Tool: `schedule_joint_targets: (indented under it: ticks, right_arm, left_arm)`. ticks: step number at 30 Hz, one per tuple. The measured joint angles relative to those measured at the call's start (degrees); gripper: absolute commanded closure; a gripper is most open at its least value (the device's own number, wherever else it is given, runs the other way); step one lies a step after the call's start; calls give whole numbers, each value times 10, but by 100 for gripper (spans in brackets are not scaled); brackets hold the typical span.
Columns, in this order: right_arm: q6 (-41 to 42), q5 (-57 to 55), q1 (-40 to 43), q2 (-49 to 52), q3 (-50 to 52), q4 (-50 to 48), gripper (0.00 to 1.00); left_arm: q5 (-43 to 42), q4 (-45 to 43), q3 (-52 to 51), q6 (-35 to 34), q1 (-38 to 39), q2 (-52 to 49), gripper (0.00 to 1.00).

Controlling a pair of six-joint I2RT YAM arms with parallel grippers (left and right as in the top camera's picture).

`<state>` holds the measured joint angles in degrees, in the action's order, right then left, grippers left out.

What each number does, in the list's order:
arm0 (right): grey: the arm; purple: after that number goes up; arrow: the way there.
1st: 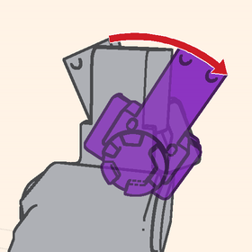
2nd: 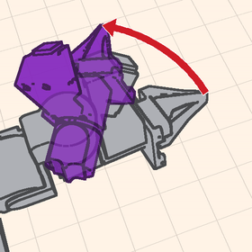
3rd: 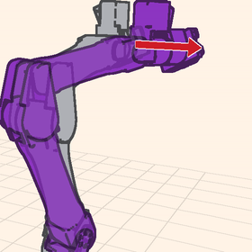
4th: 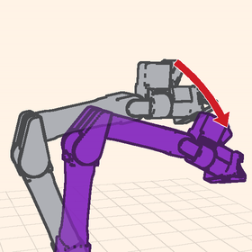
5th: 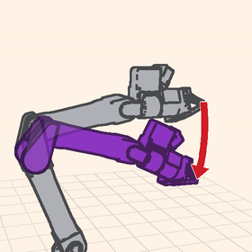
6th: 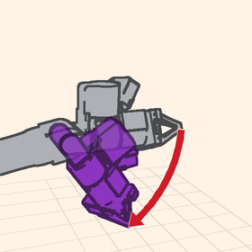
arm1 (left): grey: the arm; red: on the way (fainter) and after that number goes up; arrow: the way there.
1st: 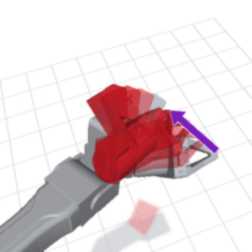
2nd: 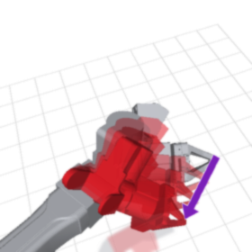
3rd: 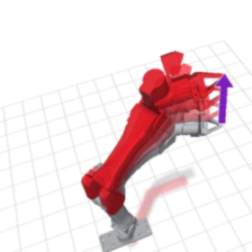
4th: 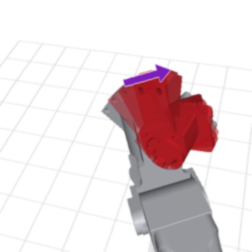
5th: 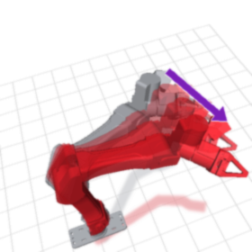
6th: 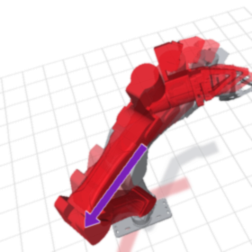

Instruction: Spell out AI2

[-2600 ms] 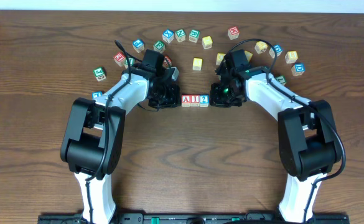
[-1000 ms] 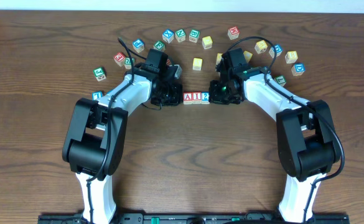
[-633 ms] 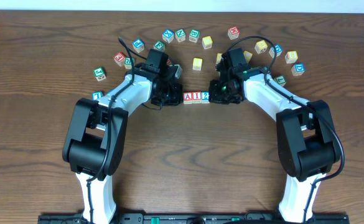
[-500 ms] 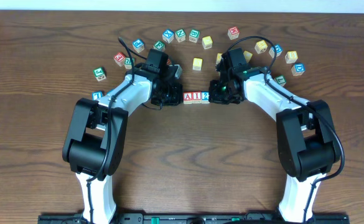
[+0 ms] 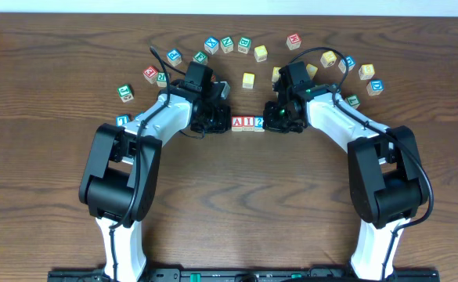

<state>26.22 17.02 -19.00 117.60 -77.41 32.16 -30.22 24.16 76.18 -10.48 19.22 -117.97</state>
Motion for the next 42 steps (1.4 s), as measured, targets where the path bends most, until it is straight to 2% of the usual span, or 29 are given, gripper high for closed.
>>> schedule_joint_targets:
  ticks: [17, 29, 37, 42]
  right_arm:
    - [32, -14, 0, 0, 0, 6, 99]
    - [53, -29, 0, 0, 0, 13, 99]
    - [54, -38, 4, -11, 0, 16, 99]
    - [43, -65, 21, -70, 3, 25, 99]
  left_arm:
    - [0, 0, 0, -1, 1, 0, 93]
    - [59, 2, 0, -51, 1, 0, 93]
    - [158, 118, 24, -56, 1, 21, 93]
    - [204, 147, 40, -43, 1, 91, 93]
